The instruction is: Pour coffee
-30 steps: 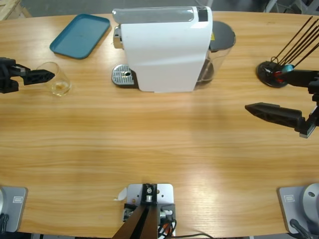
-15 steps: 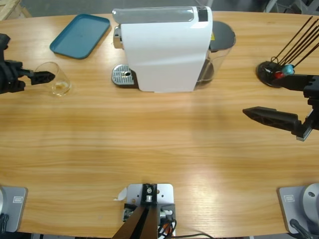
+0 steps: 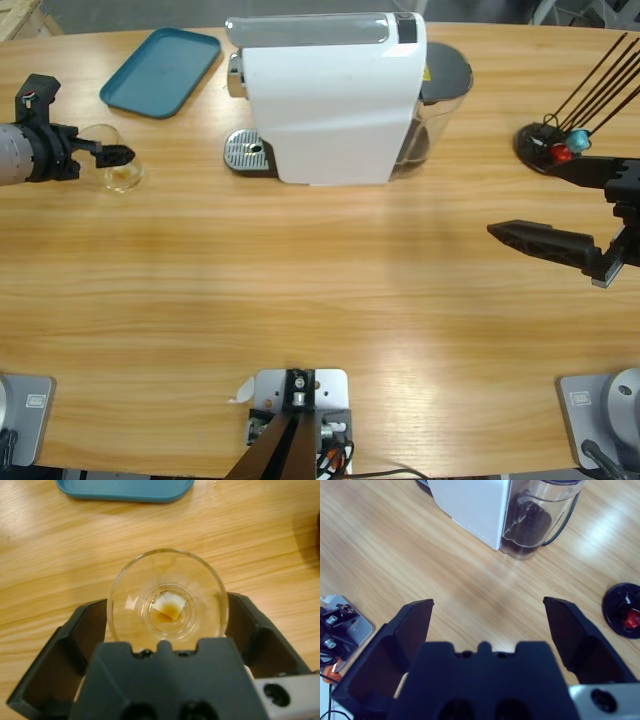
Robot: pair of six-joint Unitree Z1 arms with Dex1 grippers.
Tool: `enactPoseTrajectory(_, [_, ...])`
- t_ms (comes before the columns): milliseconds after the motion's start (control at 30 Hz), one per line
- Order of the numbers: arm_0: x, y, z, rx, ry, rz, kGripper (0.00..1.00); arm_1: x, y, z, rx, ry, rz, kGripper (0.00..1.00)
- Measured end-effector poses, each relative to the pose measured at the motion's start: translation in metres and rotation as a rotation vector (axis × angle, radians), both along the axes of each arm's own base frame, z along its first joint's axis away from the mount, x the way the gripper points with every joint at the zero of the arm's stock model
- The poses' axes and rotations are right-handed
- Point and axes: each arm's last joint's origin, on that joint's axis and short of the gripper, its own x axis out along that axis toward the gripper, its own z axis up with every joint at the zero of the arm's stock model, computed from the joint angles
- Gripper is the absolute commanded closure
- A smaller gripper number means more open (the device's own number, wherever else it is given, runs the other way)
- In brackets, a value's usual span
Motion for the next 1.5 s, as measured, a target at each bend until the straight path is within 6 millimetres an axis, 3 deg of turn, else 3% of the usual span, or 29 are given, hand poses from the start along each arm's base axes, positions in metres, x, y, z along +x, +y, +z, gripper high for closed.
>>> enactPoseTrajectory(167, [0.006, 0.001, -0.004, -0.004, -0.003, 0.011, 0.058, 0.001, -0.001, 0.000, 0.004, 0.006, -0.005, 0.000])
enactPoseTrajectory(233, [0.008, 0.000, -0.006, -0.010, -0.001, 0.009, 0.239, 0.001, -0.001, 0.000, 0.005, 0.006, -0.005, 0.000])
enactPoseTrajectory(267, [0.009, 0.000, -0.007, -0.014, -0.001, 0.005, 0.395, 0.001, -0.001, 0.000, 0.006, 0.006, -0.005, 0.000])
enactPoseTrajectory(367, [0.011, -0.002, -0.008, -0.029, 0.002, -0.009, 0.712, 0.001, -0.001, 0.000, 0.006, 0.005, -0.006, 0.000])
enactPoseTrajectory(400, [0.011, -0.003, -0.009, -0.036, 0.002, -0.015, 0.754, 0.001, -0.001, 0.000, 0.006, 0.006, -0.006, 0.000])
enactPoseTrajectory(433, [0.011, -0.003, -0.009, -0.045, 0.004, -0.022, 0.861, 0.001, -0.001, -0.001, 0.005, 0.006, -0.006, 0.000])
enactPoseTrajectory(533, [0.011, -0.005, -0.009, -0.066, 0.013, -0.054, 0.980, 0.001, -0.001, -0.001, 0.007, 0.005, -0.005, 0.000])
enactPoseTrajectory(767, [0.012, -0.008, -0.010, -0.087, 0.018, -0.105, 0.975, 0.002, 0.000, 0.000, 0.013, 0.001, -0.005, 0.000])
enactPoseTrajectory(1100, [0.015, -0.026, 0.001, -0.245, -0.030, -0.425, 0.953, 0.002, 0.000, -0.001, 0.018, -0.003, -0.006, 0.004])
enactPoseTrajectory(1367, [0.045, -0.047, 0.039, -0.312, -0.145, -0.606, 0.952, 0.002, -0.002, -0.005, 0.010, 0.005, -0.017, 0.004])
enactPoseTrajectory(1500, [0.061, -0.058, 0.035, -0.282, -0.107, -0.640, 0.952, 0.003, -0.003, -0.004, 0.014, 0.004, -0.024, 0.004])
